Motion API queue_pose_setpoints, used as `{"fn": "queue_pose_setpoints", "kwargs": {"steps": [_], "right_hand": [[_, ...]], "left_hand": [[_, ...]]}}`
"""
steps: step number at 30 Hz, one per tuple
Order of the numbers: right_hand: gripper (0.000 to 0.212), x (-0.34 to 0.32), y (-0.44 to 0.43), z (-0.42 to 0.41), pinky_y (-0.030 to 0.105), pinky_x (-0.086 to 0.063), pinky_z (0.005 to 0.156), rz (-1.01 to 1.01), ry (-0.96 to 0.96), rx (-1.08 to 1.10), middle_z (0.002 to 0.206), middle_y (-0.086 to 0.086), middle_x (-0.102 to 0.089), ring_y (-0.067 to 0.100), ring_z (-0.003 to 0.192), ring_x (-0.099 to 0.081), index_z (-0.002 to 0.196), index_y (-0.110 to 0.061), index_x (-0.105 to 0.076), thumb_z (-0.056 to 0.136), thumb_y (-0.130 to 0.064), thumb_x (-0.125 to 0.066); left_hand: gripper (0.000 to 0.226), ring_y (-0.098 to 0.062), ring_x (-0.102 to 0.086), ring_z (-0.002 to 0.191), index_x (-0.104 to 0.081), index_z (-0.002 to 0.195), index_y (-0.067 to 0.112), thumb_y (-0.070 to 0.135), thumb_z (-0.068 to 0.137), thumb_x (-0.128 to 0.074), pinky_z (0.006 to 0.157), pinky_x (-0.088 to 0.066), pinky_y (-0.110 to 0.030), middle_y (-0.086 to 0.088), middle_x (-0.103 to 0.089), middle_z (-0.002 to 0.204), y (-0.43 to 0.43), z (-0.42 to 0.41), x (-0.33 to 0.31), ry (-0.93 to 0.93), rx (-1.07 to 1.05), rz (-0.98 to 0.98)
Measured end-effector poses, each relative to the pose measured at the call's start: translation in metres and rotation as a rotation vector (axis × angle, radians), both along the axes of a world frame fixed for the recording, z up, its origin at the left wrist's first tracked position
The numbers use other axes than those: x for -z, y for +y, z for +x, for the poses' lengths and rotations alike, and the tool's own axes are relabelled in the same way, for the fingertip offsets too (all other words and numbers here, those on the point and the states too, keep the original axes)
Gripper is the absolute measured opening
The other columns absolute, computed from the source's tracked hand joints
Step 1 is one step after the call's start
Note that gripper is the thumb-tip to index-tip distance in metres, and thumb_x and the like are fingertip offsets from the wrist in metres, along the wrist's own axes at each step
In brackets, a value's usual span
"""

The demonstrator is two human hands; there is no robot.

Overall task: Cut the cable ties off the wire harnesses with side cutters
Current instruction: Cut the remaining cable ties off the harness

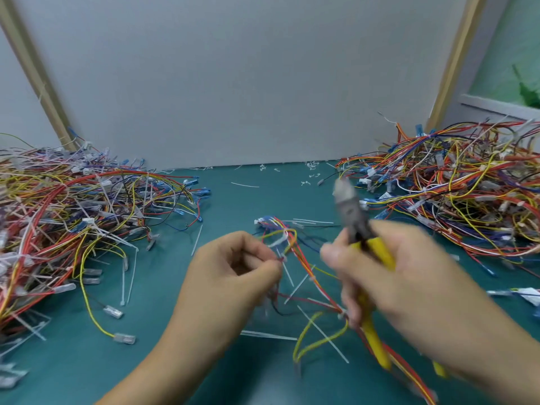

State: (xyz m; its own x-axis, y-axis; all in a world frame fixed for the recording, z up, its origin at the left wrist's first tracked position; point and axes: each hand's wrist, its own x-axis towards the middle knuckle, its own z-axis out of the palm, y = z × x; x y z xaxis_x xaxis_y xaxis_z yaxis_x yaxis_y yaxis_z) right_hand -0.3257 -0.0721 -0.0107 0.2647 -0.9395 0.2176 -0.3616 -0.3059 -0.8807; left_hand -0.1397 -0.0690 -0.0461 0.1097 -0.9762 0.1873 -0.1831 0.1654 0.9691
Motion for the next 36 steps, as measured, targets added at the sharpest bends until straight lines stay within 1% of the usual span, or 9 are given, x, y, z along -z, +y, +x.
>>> {"fn": "queue_pose_setpoints", "kwargs": {"steps": [5, 8, 11, 17, 21, 26, 32, 34, 36], "right_hand": [[0.028, 0.003, -0.014, -0.010, 0.038, -0.052, 0.052, -0.202, 0.106, 0.198, 0.062, 0.003, -0.065, 0.019, 0.053, -0.062, 0.087, -0.029, -0.063, 0.080, -0.056, -0.061], [0.025, 0.017, -0.025, -0.008, 0.020, -0.041, 0.048, -0.066, 0.351, 0.126, 0.056, -0.011, -0.060, 0.004, 0.047, -0.050, 0.080, -0.024, -0.064, 0.084, -0.048, -0.064], [0.023, 0.024, -0.030, -0.007, 0.016, -0.040, 0.050, 0.024, 0.335, 0.050, 0.053, -0.014, -0.057, 0.000, 0.048, -0.048, 0.081, -0.020, -0.067, 0.085, -0.042, -0.067], [0.011, 0.021, -0.034, -0.010, 0.027, -0.047, 0.062, 0.194, 0.264, -0.023, 0.065, -0.008, -0.065, 0.005, 0.058, -0.056, 0.090, -0.021, -0.071, 0.085, -0.030, -0.072], [0.006, 0.021, -0.030, -0.008, 0.023, -0.039, 0.057, 0.248, 0.094, -0.077, 0.058, -0.011, -0.056, 0.006, 0.054, -0.048, 0.093, -0.018, -0.072, 0.088, -0.018, -0.069], [0.008, 0.018, -0.015, 0.003, 0.018, -0.048, 0.065, 0.170, -0.090, -0.112, 0.076, -0.009, -0.073, 0.001, 0.065, -0.063, 0.090, -0.021, -0.073, 0.086, -0.015, -0.072], [0.018, 0.014, -0.004, 0.008, 0.063, -0.048, 0.091, 0.131, -0.099, -0.170, 0.102, 0.011, -0.073, 0.047, 0.101, -0.060, 0.087, -0.033, -0.065, 0.070, -0.027, -0.063], [0.017, 0.014, -0.004, 0.007, 0.052, -0.053, 0.090, 0.135, -0.131, -0.213, 0.102, -0.007, -0.076, 0.035, 0.097, -0.065, 0.085, -0.032, -0.064, 0.071, -0.024, -0.062], [0.012, 0.014, -0.005, 0.005, 0.030, -0.058, 0.080, 0.114, -0.176, -0.211, 0.098, -0.007, -0.077, 0.019, 0.081, -0.068, 0.083, -0.033, -0.069, 0.076, -0.023, -0.067]], "left_hand": [[0.015, -0.009, -0.054, 0.056, -0.058, 0.074, 0.019, 0.029, 0.064, -0.054, 0.059, -0.046, -0.029, 0.004, -0.062, 0.060, 0.005, -0.003, 0.005, -0.455, 0.340, 0.155], [0.009, -0.012, -0.055, 0.061, -0.057, 0.078, 0.017, 0.022, 0.071, -0.055, 0.061, -0.044, -0.031, 0.006, -0.061, 0.063, 0.004, 0.002, 0.002, -0.453, 0.461, 0.191], [0.009, -0.010, -0.052, 0.059, -0.060, 0.080, 0.015, 0.024, 0.082, -0.063, 0.059, -0.042, -0.028, 0.005, -0.061, 0.064, 0.006, 0.005, -0.005, -0.453, 0.535, 0.180], [0.036, -0.007, -0.039, 0.050, -0.064, 0.078, 0.016, 0.049, 0.085, -0.055, 0.049, -0.031, -0.022, -0.005, -0.044, 0.053, 0.003, 0.001, -0.002, -0.365, 0.014, -0.183], [0.028, -0.002, -0.044, 0.050, -0.064, 0.074, 0.025, 0.048, 0.090, -0.061, 0.049, -0.033, -0.018, 0.009, -0.054, 0.057, 0.004, -0.002, 0.006, -0.541, 0.040, -0.168], [0.042, -0.020, -0.054, 0.042, -0.064, 0.068, 0.005, 0.046, 0.080, -0.067, 0.048, -0.051, -0.030, -0.009, -0.059, 0.055, 0.000, -0.005, -0.001, 0.065, 0.140, 0.198], [0.043, -0.014, -0.049, 0.040, -0.075, 0.080, -0.002, 0.038, 0.065, -0.075, 0.049, -0.055, -0.033, -0.009, -0.053, 0.055, 0.000, 0.002, -0.012, 0.323, 0.236, 0.415], [0.052, -0.020, -0.053, 0.041, -0.063, 0.092, -0.017, 0.028, 0.070, -0.074, 0.062, -0.055, -0.049, -0.012, -0.051, 0.056, -0.001, 0.004, -0.010, 0.333, 0.200, 0.380], [0.024, -0.022, -0.057, 0.041, -0.062, 0.077, -0.009, 0.014, 0.084, -0.065, 0.074, -0.048, -0.068, -0.011, -0.052, 0.054, -0.002, 0.002, -0.008, 0.293, 0.152, 0.279]]}}
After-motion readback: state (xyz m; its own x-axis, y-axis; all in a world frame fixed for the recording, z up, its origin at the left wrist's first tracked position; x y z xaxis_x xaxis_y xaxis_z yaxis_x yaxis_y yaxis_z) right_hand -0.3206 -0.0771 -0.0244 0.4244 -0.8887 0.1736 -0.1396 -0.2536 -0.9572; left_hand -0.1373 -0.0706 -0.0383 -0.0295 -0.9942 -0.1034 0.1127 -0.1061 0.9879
